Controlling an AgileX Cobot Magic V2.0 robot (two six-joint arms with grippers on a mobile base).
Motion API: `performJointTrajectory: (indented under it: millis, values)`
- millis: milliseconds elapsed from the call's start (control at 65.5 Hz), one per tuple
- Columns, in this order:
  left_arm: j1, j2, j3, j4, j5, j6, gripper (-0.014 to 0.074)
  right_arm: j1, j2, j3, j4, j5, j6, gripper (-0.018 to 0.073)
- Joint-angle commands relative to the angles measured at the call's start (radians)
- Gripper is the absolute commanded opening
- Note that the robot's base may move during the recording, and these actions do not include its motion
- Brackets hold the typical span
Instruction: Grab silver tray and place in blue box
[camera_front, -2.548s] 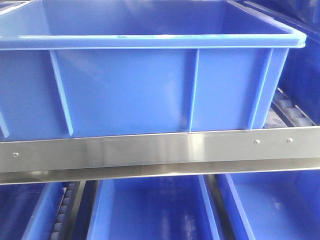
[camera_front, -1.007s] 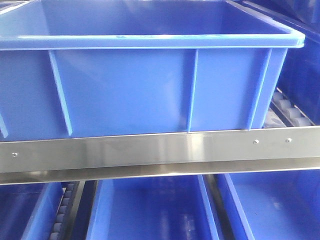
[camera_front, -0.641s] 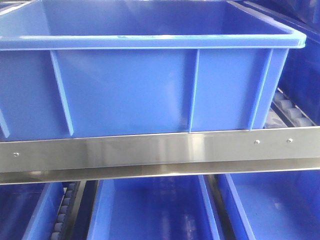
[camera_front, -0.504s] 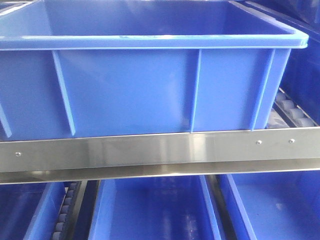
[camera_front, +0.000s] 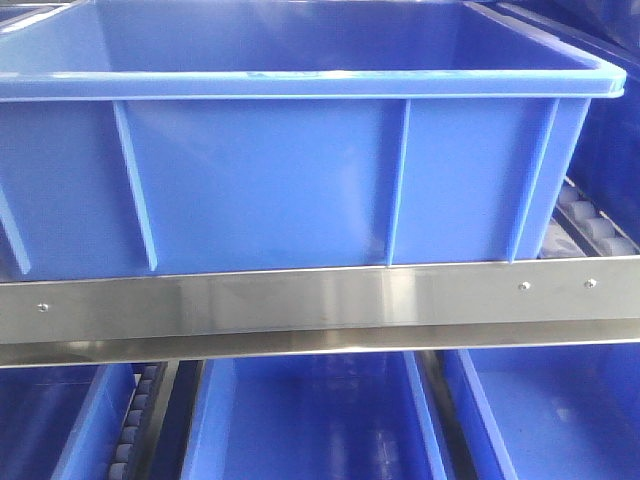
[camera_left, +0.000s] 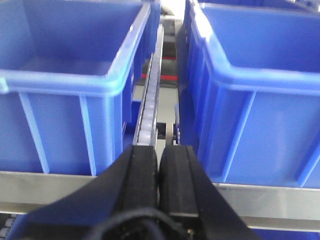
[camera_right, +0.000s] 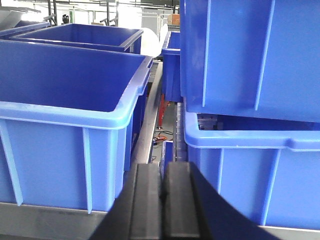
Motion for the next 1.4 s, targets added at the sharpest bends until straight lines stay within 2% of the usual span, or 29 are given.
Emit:
performJointTrajectory:
  millis: [0,153,305,504,1389]
  values:
    - [0.002,-0.015,0.024,-0.003,-0.126,0.003,-0.0006,-0.006,-0.020,-0.018,-0.009,-0.091,-0.009,0.0052]
    - [-0.002,-0.015,0.023,0.004,-0.136,0.003,-0.0006,-0.006,-0.020,-0.018,-0.009,-0.091,-0.009,0.0052]
    - [-0.034,-0.015,0.023,0.002,-0.180,0.003,-0.0006,-0.006,-0.020,-0.018,-0.009,-0.091,-0.009,0.0052]
    - [-0.060,-0.015,0.023,-0.002,-0.179,0.003,-0.0006,-0.006,-0.020,-0.018,-0.009,-0.091,-0.009,0.0052]
    - [-0.060,-0.015,0.023,-0.004,-0.181,0.003,-0.0006,-0.006,-0.020,-0.018,-0.009,-0.091,-0.009,0.0052]
